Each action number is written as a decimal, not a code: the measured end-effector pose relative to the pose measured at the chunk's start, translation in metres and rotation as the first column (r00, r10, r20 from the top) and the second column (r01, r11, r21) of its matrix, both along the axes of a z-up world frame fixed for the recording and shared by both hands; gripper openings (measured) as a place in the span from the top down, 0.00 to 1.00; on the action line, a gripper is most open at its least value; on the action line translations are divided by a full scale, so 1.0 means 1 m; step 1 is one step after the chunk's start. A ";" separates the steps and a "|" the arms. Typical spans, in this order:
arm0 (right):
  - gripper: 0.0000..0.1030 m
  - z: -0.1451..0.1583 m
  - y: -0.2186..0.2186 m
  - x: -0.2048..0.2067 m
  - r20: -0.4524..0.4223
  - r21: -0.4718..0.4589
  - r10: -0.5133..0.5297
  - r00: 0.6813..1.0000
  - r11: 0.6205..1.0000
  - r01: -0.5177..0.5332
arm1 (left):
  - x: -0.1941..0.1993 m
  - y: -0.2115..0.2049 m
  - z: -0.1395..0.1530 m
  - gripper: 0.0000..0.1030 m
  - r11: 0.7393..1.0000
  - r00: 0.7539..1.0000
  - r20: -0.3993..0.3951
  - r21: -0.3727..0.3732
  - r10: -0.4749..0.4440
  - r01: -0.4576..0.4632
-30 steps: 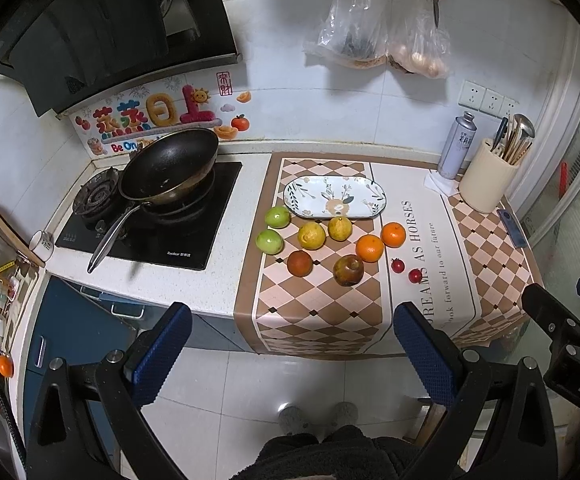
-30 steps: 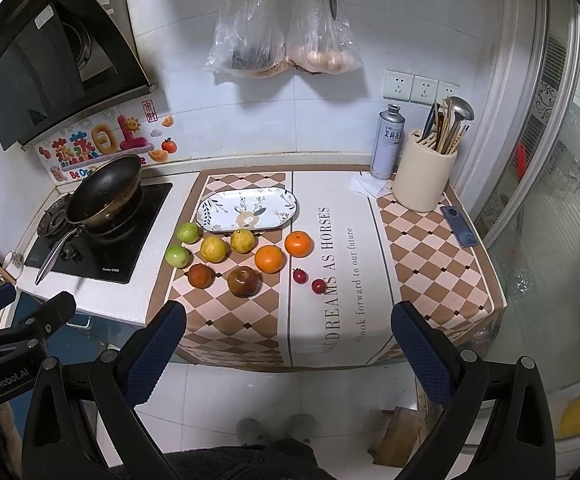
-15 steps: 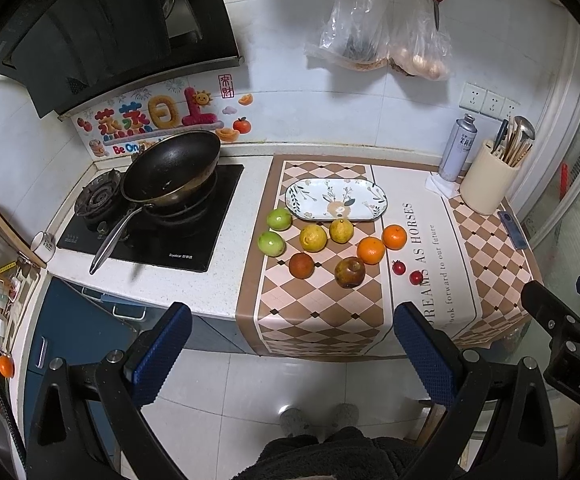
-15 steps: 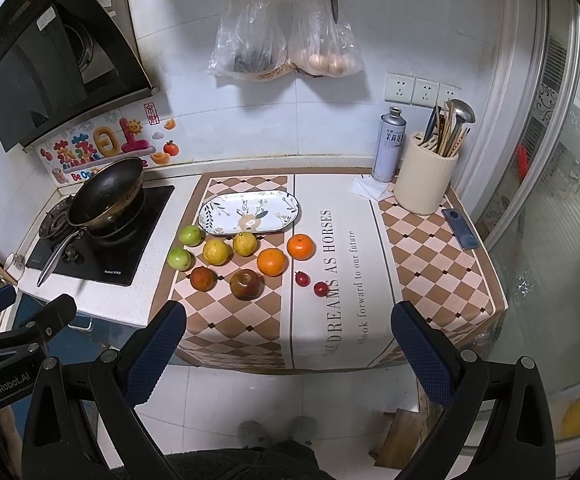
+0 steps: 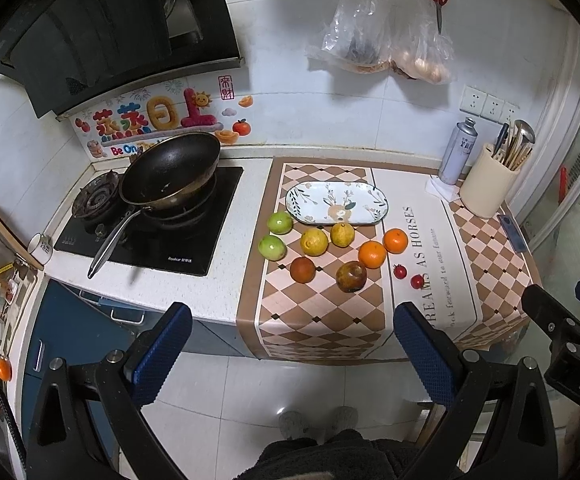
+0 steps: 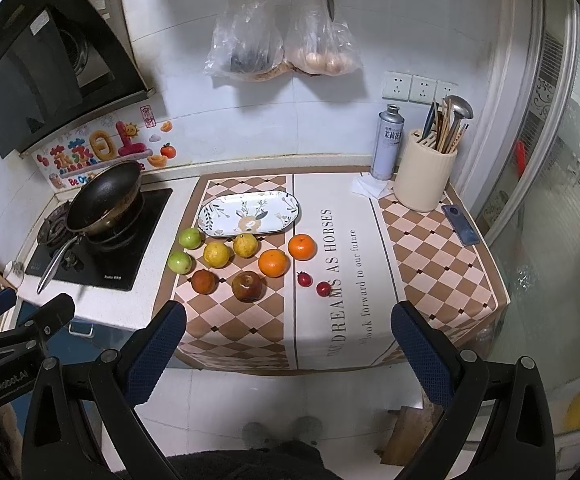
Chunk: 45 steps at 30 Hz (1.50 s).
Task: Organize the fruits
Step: 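Grasp a green lime with the left tool while the right tool grasps an orange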
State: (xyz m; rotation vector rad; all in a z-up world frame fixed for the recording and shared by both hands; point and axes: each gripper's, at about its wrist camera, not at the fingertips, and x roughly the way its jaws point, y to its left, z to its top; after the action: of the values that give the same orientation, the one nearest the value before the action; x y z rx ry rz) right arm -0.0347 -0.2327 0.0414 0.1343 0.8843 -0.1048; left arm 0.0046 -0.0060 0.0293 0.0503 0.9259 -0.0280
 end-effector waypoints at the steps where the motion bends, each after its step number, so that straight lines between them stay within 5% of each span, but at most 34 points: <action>1: 0.00 -0.002 -0.001 0.001 0.012 0.016 -0.010 1.000 1.000 0.010 | 0.005 0.002 0.000 0.00 1.000 1.000 0.019 0.011 0.006 -0.006; 10: 0.00 -0.058 -0.010 0.046 -0.016 0.140 -0.065 0.998 0.988 0.067 | 0.066 0.028 -0.035 0.00 0.991 0.992 0.090 0.095 0.091 -0.099; 20: 0.01 -0.201 -0.037 0.178 -0.264 0.261 0.014 0.965 0.964 0.057 | 0.183 0.062 -0.141 0.00 0.977 0.967 -0.171 0.137 0.188 -0.166; 24: 0.06 -0.258 -0.038 0.238 -0.368 0.283 0.073 0.927 0.959 0.037 | 0.234 0.067 -0.190 0.02 0.975 0.931 -0.297 0.132 0.212 -0.180; 28: 0.07 -0.304 -0.034 0.286 -0.440 0.280 0.119 0.890 0.960 0.010 | 0.276 0.068 -0.238 0.15 0.978 0.873 -0.442 0.081 0.208 -0.192; 32: 0.12 -0.345 -0.021 0.318 -0.515 0.296 0.166 0.841 0.955 -0.008 | 0.306 0.063 -0.276 0.15 0.981 0.826 -0.532 0.061 0.189 -0.185; 38: 0.13 -0.377 -0.006 0.340 -0.575 0.303 0.216 0.789 0.952 -0.039 | 0.328 0.050 -0.316 0.15 0.985 0.778 -0.605 0.077 0.171 -0.156; 45: 0.19 -0.397 0.006 0.353 -0.611 0.295 0.242 0.753 0.953 -0.067 | 0.334 0.031 -0.343 0.19 0.991 0.755 -0.642 0.101 0.133 -0.088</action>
State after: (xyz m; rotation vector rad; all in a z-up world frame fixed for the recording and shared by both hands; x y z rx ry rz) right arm 0.3185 -0.2265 -0.3559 0.2753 1.6030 0.1365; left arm 0.3381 0.0255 -0.3141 0.0460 1.6331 0.1034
